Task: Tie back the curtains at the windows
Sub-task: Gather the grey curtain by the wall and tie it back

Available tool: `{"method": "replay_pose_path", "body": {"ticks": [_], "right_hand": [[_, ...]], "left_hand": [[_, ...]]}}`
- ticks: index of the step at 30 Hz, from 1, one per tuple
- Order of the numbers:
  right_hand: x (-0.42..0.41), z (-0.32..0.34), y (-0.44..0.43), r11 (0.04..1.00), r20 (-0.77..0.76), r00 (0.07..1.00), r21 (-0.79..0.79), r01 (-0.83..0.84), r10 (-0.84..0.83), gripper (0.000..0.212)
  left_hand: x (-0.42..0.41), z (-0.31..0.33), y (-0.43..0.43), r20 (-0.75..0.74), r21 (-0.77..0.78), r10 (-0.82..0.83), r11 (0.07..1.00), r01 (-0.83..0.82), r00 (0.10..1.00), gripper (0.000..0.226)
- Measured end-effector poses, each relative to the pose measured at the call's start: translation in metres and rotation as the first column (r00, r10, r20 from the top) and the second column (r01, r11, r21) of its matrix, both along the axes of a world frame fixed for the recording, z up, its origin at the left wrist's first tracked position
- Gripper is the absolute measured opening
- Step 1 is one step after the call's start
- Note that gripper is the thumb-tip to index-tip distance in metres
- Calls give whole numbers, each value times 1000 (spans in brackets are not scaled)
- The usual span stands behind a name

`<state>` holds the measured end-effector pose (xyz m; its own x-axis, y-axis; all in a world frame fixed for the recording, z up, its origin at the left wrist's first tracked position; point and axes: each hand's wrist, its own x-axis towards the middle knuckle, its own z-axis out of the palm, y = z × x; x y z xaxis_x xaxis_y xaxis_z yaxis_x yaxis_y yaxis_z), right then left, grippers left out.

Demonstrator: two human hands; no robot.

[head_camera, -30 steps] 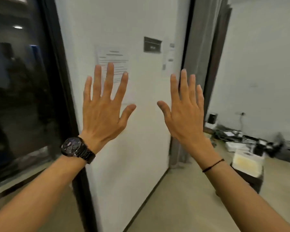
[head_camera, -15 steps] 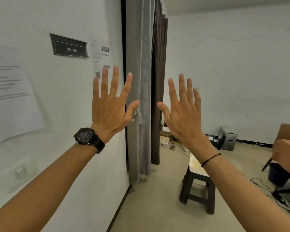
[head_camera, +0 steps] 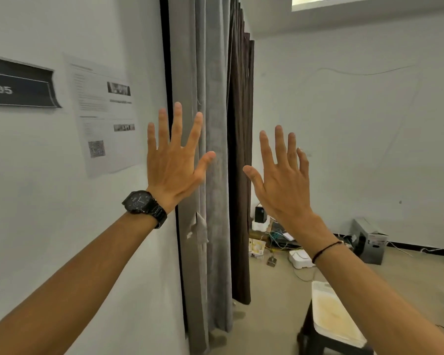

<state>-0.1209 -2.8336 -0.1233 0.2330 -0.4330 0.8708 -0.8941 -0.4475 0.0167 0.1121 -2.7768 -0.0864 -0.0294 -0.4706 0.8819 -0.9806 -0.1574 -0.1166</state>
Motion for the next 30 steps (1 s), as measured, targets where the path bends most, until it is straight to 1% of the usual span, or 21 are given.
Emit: {"method": "replay_pose_path", "body": {"ticks": [2,6,10,13,16,21,24,27,30], "right_hand": [[10,4,-46,1000,-2,1000,5,-19,19,77],[32,13,-138,998,-5,998,1,-64,64,77],[60,20,-230,992,-33,991,-10,-127,127,77],[83,28,-302,976,-52,975,25,-216,217,78],[107,44,-369,954,-63,952,23,-300,301,78],[150,73,-468,918,3,920,61,-391,391,78],[178,89,-522,882,61,883,55,-468,465,79],[205,104,-567,843,176,836,50,-536,520,83],[230,120,-599,784,312,753,39,-620,580,88]], "left_hand": [[8,3,-44,2,21,-1,1000,1,1000,81],[28,11,-131,4,10,35,999,-35,999,82],[49,20,-211,11,-13,123,992,-123,992,80],[62,34,-265,-6,-20,213,977,-213,977,77],[77,53,-310,-40,-15,284,958,-285,958,77],[101,87,-372,-72,-35,377,924,-380,923,80],[116,106,-403,-94,-90,406,906,-414,909,82],[125,120,-428,-116,-153,416,890,-430,902,87],[127,132,-445,-164,-216,386,884,-415,908,101]]}}
